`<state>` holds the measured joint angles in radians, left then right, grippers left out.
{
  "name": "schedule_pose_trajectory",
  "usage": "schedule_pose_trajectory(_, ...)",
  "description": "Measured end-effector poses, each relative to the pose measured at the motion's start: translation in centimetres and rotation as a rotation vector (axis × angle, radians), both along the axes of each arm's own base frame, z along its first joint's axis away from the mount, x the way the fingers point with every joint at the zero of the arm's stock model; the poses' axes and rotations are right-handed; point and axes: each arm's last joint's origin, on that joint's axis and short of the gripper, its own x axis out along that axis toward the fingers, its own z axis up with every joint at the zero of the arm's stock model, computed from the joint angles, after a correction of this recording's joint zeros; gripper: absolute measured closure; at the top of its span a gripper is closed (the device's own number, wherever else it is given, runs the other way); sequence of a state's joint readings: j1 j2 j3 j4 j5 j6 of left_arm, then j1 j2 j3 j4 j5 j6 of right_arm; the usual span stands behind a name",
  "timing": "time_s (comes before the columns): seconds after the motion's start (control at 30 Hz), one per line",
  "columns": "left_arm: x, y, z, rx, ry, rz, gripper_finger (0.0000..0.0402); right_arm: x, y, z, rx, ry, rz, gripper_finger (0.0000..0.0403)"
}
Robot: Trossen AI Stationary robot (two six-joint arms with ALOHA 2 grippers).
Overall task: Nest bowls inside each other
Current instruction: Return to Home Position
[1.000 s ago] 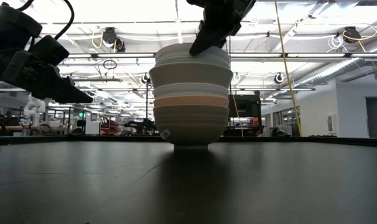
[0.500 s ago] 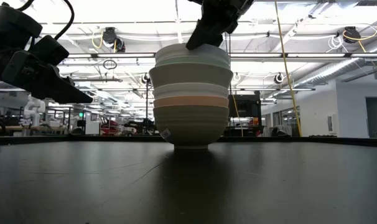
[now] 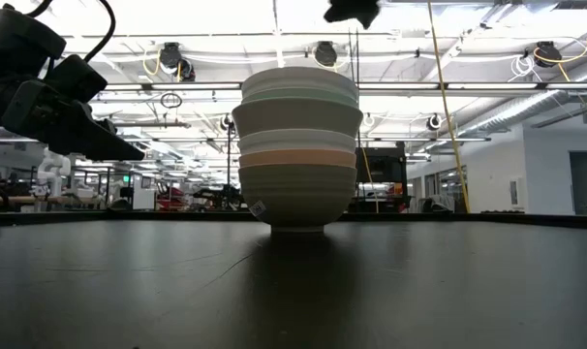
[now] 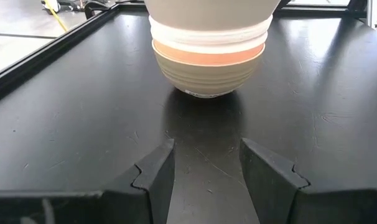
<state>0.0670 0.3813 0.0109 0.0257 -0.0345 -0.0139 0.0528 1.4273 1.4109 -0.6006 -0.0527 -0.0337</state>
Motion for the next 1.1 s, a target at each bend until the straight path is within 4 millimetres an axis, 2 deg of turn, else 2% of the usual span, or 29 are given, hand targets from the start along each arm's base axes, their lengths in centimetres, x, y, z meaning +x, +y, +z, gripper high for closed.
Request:
schedule_pose_trajectory(0.1,0.0,0.0,0.0,-0.004,-0.001,0.002,0.0220,-1.7,-0.1,1.0,0.013,0.005,-0.016,0.0274)
schedule_pose_trajectory(0.2,0.0,0.0,0.0,-0.001,-0.002,0.009,0.0220,-3.3,-0.2,1.1,0.021,-0.001,-0.023,0.0277)
schedule_pose_trajectory(0.47,0.0,0.1,0.1,0.004,-0.007,0.019,0.0220,-7.6,-0.6,-0.6,-0.019,-0.011,-0.064,0.0340)
schedule_pose_trajectory(0.67,0.0,0.1,0.1,-0.002,-0.015,0.022,0.0220,-11.1,-0.8,-3.1,-0.034,-0.054,-0.073,0.0398)
schedule_pose_trajectory(1.1,0.1,0.1,0.3,-0.030,-0.034,0.032,0.0220,-16.7,-1.2,-9.6,0.066,-0.121,-0.149,0.0402)
